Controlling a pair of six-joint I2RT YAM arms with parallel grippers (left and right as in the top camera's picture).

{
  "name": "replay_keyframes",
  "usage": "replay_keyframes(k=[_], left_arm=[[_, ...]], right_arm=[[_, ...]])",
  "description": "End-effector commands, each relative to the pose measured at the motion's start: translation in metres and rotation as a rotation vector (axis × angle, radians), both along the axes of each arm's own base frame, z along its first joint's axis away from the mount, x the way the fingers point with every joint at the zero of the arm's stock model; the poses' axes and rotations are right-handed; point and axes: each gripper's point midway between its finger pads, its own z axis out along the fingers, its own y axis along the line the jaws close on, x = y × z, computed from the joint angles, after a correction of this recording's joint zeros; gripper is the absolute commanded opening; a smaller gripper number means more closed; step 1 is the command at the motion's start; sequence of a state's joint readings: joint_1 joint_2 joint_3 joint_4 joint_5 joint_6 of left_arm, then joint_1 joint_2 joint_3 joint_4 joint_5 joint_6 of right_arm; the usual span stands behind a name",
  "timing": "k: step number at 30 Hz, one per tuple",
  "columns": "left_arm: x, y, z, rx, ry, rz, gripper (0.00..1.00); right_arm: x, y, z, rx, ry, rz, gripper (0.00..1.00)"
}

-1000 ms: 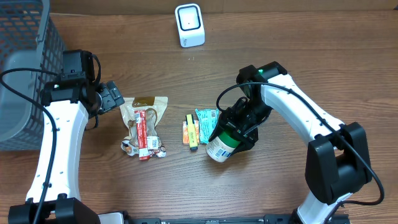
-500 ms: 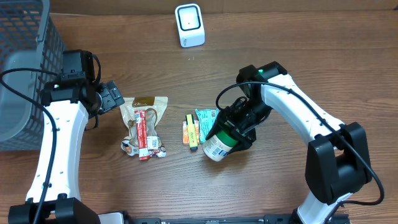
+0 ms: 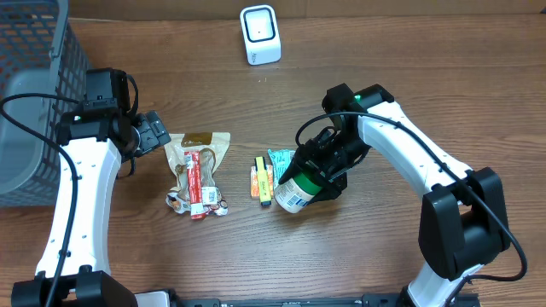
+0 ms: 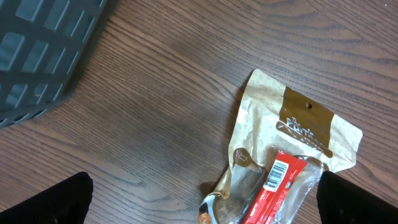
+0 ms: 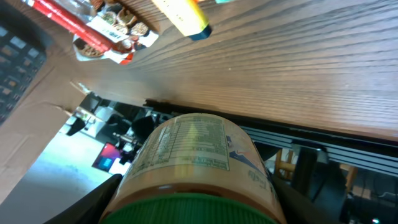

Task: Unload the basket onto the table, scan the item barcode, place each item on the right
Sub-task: 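Lift the jar and tilt it with the right gripper, then carry the jar to the white scanner and hold its label there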

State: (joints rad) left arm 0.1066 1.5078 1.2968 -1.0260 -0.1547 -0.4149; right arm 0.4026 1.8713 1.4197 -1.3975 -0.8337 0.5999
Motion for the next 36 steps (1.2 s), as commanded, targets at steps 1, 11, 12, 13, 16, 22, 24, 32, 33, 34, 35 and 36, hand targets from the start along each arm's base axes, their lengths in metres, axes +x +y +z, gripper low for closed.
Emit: replay_keyframes(k=[1,11,12,13,16,22,24,32,33,34,35,36], left_arm=[[-0.002,0.002,-0.003,0.009,0.013,0.001,1.0],[-0.002,0.002,-0.003,0.009,0.013,0.001,1.0],[-0.002,0.002,-0.003,0.009,0.013,0.001,1.0],[-0.002,0.002,-0.003,0.009,0.013,0.001,1.0],[-0.002,0.002,-0.003,0.009,0.013,0.001,1.0],[-0.002,0.002,-0.003,0.009,0.013,0.001,1.0],[-0.002,0.002,-0.003,0.009,0.013,0.001,1.0],[-0.002,0.002,-0.003,0.009,0.013,0.001,1.0],[-0.002,0.002,-0.003,0.009,0.013,0.001,1.0],[-0.002,0.002,-0.003,0.009,0.013,0.001,1.0],[-0.002,0.002,-0.003,0.009,0.013,0.001,1.0],[-0.002,0.002,-0.003,0.009,0.013,0.001,1.0]], right_arm=[[0.005,0.001,0.006,-0.001,-0.024,-0.005,0.29],[-0.001,-0.001,0.008,-0.031,0.043,-0.042,0.29],[-0.001,-0.001,0.008,-0.031,0.043,-0.042,0.29],[0.0,0.0,0.008,-0.03,0.038,-0.042,0.29],[0.006,-0.002,0.003,-0.044,-0.003,-0.036,0.29],[0.041,-0.038,-0.036,-0.313,-0.241,0.006,0.19],[0.053,-0.052,-0.044,-0.406,-0.311,0.014,0.14],[0.074,-0.029,-0.026,-0.21,-0.518,0.181,0.16],[0.077,-0.031,-0.018,-0.227,-0.526,0.186,0.16],[0.08,-0.035,-0.008,-0.254,-0.538,0.192,0.16],[0.085,-0.039,0.004,-0.284,-0.559,0.195,0.16],[0.089,-0.04,0.016,-0.293,-0.585,0.201,0.16]])
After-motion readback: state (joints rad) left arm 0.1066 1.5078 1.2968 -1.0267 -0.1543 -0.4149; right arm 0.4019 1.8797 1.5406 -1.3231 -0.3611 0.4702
